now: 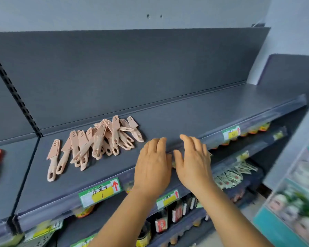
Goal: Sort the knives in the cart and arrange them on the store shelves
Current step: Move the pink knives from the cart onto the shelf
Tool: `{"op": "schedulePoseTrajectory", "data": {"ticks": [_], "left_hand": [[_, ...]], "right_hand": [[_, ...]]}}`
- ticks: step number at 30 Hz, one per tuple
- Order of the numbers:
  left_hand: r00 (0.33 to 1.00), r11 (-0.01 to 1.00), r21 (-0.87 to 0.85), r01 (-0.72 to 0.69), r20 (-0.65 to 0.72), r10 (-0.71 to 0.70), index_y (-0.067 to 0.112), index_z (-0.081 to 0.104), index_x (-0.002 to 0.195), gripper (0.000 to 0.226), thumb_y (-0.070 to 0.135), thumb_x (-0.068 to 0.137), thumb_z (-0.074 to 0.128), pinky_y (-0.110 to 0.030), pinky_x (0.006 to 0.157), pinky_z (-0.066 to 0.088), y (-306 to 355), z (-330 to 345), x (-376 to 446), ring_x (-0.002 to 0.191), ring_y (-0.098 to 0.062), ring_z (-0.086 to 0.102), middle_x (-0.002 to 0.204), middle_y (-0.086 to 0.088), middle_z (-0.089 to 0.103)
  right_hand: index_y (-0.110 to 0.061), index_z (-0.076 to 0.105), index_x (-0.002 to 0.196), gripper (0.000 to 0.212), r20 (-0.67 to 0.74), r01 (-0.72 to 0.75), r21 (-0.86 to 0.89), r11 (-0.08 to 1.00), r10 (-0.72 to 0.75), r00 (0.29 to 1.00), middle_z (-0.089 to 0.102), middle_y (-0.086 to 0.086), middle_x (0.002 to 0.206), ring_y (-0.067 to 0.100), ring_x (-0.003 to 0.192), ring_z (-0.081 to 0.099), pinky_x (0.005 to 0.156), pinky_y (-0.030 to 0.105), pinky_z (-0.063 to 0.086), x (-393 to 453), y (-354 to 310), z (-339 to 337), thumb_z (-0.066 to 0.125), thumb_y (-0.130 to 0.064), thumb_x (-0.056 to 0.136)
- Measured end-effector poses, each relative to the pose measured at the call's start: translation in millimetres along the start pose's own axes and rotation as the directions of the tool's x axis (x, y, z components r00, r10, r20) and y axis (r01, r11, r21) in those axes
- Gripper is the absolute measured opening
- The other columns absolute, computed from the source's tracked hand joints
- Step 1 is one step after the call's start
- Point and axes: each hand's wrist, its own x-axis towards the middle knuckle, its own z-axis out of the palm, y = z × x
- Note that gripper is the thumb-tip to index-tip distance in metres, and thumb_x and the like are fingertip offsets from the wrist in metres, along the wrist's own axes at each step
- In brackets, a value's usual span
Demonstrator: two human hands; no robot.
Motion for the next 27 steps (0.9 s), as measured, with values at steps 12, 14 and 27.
{"op": "schedulePoseTrajectory", "data": {"ticks": [12,14,27], "left_hand": [[0.863,0.933,-0.233,-0.275,0.367,0.346,0.005,0.063,0.113,0.047,0.033,0.083,0.041,-0.036,0.079,0.053,88.5,32.9,-124.4,0.091,-0.030,0.064,0.106,-0.010,0.064],[0.807,0.904,-0.272,-0.330,0.416,0.419,0.005,0.062,0.117,0.040,0.026,0.084,0.052,-0.033,0.085,0.051,108.6,39.0,-142.7,0.099,-0.029,0.063,0.113,-0.010,0.062],[0.439,0.724,-0.549,-0.418,0.575,0.690,0.022,0.030,0.145,0.049,0.035,0.099,0.037,-0.029,0.113,0.025,249.0,111.9,-221.9,0.135,-0.016,0.033,0.148,0.002,0.035]], "right_hand": [[-0.014,0.057,0.125,0.051,-0.089,-0.501,-0.152,0.852,0.493,0.865,0.057,0.010,0.126,0.033,0.117,0.051,0.096,0.043,0.040,-190.5,72.8,-19.6,0.044,-0.038,0.083],[-0.016,0.057,0.125,0.043,-0.104,-0.563,-0.171,0.809,0.553,0.826,0.056,0.008,0.125,0.032,0.116,0.052,0.095,0.041,0.040,-220.2,84.7,-26.3,0.046,-0.036,0.088],[-0.025,0.042,0.139,0.045,-0.235,-0.903,-0.092,0.419,0.873,0.429,0.042,-0.003,0.143,0.019,0.132,0.036,0.109,0.034,0.026,-348.6,192.9,-64.5,0.046,-0.035,0.096]]}}
